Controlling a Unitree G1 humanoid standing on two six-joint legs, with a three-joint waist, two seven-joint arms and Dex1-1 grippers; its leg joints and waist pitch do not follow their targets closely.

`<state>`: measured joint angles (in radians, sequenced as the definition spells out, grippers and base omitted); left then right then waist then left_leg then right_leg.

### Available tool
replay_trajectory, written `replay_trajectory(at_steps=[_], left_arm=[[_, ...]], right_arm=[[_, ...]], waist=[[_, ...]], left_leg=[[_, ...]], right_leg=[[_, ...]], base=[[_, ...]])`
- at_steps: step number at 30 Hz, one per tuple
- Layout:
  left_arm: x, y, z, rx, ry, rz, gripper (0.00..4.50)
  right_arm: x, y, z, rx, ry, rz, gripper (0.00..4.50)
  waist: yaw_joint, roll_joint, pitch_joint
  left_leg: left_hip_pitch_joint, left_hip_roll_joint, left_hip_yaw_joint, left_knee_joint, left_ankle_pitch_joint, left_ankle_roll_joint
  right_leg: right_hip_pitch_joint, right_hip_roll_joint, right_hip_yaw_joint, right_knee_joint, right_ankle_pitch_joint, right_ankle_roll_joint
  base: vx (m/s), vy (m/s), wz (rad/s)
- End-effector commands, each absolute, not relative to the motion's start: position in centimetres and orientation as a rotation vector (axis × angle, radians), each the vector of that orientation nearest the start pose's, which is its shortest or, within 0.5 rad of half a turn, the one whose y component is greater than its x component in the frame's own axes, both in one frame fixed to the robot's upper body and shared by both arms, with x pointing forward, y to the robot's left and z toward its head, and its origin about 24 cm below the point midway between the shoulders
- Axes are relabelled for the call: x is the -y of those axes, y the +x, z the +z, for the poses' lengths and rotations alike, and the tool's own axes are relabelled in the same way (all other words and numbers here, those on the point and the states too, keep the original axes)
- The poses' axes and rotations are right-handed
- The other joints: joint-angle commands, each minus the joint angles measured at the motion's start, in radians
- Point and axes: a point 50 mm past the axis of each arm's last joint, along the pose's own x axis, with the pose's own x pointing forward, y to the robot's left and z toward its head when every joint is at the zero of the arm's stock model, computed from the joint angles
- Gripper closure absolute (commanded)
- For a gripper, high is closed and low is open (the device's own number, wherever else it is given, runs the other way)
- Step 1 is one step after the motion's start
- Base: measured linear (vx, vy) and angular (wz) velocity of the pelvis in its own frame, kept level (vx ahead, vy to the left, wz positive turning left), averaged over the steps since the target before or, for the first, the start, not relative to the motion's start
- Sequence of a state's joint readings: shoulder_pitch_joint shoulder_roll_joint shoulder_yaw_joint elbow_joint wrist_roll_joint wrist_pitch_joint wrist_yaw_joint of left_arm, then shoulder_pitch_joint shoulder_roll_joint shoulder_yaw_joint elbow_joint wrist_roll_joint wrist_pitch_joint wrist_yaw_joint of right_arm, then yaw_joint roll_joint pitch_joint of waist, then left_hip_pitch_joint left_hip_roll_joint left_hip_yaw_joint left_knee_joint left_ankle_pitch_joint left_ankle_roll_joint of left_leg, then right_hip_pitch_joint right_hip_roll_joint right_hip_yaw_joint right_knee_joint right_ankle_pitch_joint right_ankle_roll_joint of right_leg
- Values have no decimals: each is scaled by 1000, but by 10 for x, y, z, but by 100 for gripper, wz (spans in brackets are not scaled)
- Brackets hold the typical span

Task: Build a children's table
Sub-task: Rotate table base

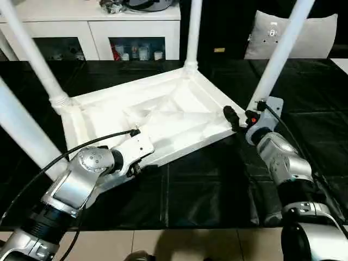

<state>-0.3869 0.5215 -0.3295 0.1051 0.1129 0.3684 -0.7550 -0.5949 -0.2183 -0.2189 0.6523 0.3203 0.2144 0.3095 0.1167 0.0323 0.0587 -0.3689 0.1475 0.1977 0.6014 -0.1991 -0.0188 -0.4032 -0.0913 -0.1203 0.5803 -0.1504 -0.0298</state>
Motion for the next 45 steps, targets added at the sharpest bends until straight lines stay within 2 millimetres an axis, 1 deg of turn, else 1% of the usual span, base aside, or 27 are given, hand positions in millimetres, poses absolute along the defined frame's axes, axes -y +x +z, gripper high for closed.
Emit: replay_trajectory(at_steps=[1, 3, 4, 5, 6, 7, 9, 10, 12, 13, 14, 15, 16, 17, 21, 24, 26, 27, 28, 29, 31, 34, 36, 38, 40, 41, 45], left_arm=[[-175, 306, 73, -398, 688, -750, 115], [-177, 309, 74, -381, 706, -724, 115], [-177, 310, 74, -374, 709, -711, 115], [-178, 313, 75, -357, 715, -692, 115], [-178, 314, 76, -350, 719, -686, 115], [-178, 315, 76, -342, 722, -677, 115], [-178, 317, 77, -328, 725, -674, 115], [-178, 318, 77, -318, 720, -669, 115], [-177, 321, 77, -304, 704, -647, 115], [-177, 321, 77, -298, 705, -640, 115], [-177, 322, 77, -294, 698, -631, 115], [-177, 323, 77, -292, 694, -625, 115], [-176, 323, 77, -280, 676, -615, 115], [-174, 323, 77, -260, 640, -605, 115], [-164, 317, 75, -238, 572, -650, 115], [-157, 310, 71, -252, 544, -707, 115], [-155, 308, 69, -273, 535, -745, 88], [-154, 307, 70, -277, 530, -759, 88], [-153, 307, 70, -277, 529, -760, 78], [-151, 307, 71, -279, 521, -777, 68], [-149, 307, 72, -277, 522, -789, 56], [-147, 307, 73, -272, 543, -784, 41], [-146, 307, 72, -272, 547, -782, 13], [-146, 307, 72, -276, 547, -784, 13], [-145, 307, 72, -279, 551, -787, 13], [-145, 307, 72, -280, 565, -791, 13], [-143, 308, 72, -281, 574, -797, 13]], right_arm=[[222, 352, 74, -147, 233, 82, 0], [227, 345, 74, -143, 233, 55, 0], [231, 341, 73, -145, 227, 39, 0], [235, 333, 71, -151, 213, 23, 0], [236, 330, 70, -153, 206, 20, 0], [237, 325, 69, -158, 205, 11, 0], [238, 318, 68, -157, 211, 5, 0], [237, 314, 68, -156, 207, 12, 0], [235, 308, 66, -160, 189, 31, 0], [234, 307, 65, -162, 183, 36, 0], [233, 306, 65, -160, 180, 42, 0], [232, 305, 65, -158, 179, 46, 0], [230, 304, 66, -154, 181, 50, 0], [227, 304, 67, -142, 177, 59, 0], [223, 304, 70, -119, 144, 82, 0], [222, 311, 73, -106, 89, 83, 0], [223, 322, 75, -101, 72, 80, 0], [223, 328, 77, -103, 53, 79, 0], [223, 329, 77, -103, 49, 79, 0], [223, 338, 79, -108, 24, 78, 0], [223, 344, 80, -110, 13, 73, 0], [223, 361, 86, -118, -29, 40, 0], [222, 368, 89, -124, -36, 28, 0], [220, 374, 90, -127, -42, 20, 0], [215, 381, 93, -133, -36, 39, 0], [208, 388, 95, -141, -31, 68, 0], [204, 396, 100, -151, -73, 46, 0]], waist=[[-5, -8, -73], [-5, -9, -74], [-2, -5, -72], [-5, -8, -72], [-4, -5, -72], [-6, -10, -70], [-9, -7, -71], [-12, -10, -71], [-18, -10, -70], [-22, -8, -69], [-24, -3, -68], [-29, -6, -68], [-29, -2, -68], [-30, -4, -66], [-26, -4, -68], [-26, -2, -69], [-26, -1, -71], [-27, -1, -71], [-27, -6, -73], [-28, -9, -72], [-28, -8, -72], [-28, -6, -74], [-27, -6, -76], [-24, -6, -75], [-27, -1, -78], [-27, -1, -76], [-27, -1, -76]], left_leg=[[22, 86, -40, -75, -193, 13], [20, 88, -42, -77, -191, 9], [22, 88, -42, -79, -194, 7], [21, 88, -44, -81, -196, 1], [19, 86, -44, -81, -198, 2], [16, 84, -44, -81, -204, 4], [16, 81, -45, -80, -220, 10], [13, 81, -47, -81, -222, 11], [13, 81, -48, -80, -229, 13], [14, 82, -48, -80, -240, 14], [16, 81, -49, -79, -248, 13], [14, 80, -49, -80, -257, 13], [17, 81, -50, -79, -263, 12], [21, 80, -47, -79, -272, 12], [18, 84, -50, -80, -267, 12], [16, 86, -49, -81, -257, 7], [17, 83, -46, -79, -241, 11], [17, 83, -46, -78, -240, 12], [13, 81, -46, -76, -222, 14], [15, 82, -43, -75, -215, 17], [14, 80, -43, -73, -207, 21], [15, 81, -42, -71, -188, 24], [16, 82, -41, -69, -180, 28], [15, 81, -39, -68, -176, 35], [15, 81, -41, -68, -177, 30], [14, 80, -40, -67, -188, 30], [14, 83, -42, -68, -203, 24]], right_leg=[[46, -87, 71, -65, -318, -157], [46, -87, 70, -62, -316, -152], [44, -82, 72, -66, -318, -136], [46, -83, 71, -63, -311, -135], [48, -82, 71, -64, -313, -129], [49, -84, 71, -67, -326, -120], [49, -88, 69, -75, -372, -106], [51, -89, 68, -75, -380, -105], [49, -89, 66, -79, -402, -99], [46, -88, 65, -83, -417, -97], [45, -88, 65, -84, -425, -96], [46, -88, 63, -87, -439, -92], [43, -87, 63, -89, -447, -91], [39, -86, 63, -94, -460, -86], [41, -88, 63, -89, -435, -98], [42, -87, 65, -80, -383, -119], [43, -87, 66, -75, -350, -138], [43, -88, 67, -74, -346, -143], [48, -88, 66, -70, -332, -154], [46, -88, 67, -70, -321, -161], [48, -88, 67, -68, -319, -170], [49, -86, 65, -62, -296, -186], [49, -86, 66, -59, -279, -190], [51, -86, 66, -60, -270, -188], [51, -84, 64, -56, -256, -206], [52, -86, 64, -57, -258, -210], [51, -87, 63, -53, -264, -221]], base=[[0, 0, 0], [0, 0, 0], [0, 0, 0], [0, 0, 0], [0, 0, 0], [0, 0, 0], [0, 0, 0], [0, 0, 0], [0, 0, 0], [0, 0, 0], [0, 0, 0], [0, 0, 0], [0, 0, 0], [0, 0, 0], [0, 0, 0], [0, 0, 0], [0, 0, 0], [0, 0, 0], [0, 0, 0], [0, 0, 0], [0, 0, 0], [0, 0, 0], [0, 0, 0], [0, 0, 0], [0, 0, 0], [0, 0, 0], [0, 0, 0]])
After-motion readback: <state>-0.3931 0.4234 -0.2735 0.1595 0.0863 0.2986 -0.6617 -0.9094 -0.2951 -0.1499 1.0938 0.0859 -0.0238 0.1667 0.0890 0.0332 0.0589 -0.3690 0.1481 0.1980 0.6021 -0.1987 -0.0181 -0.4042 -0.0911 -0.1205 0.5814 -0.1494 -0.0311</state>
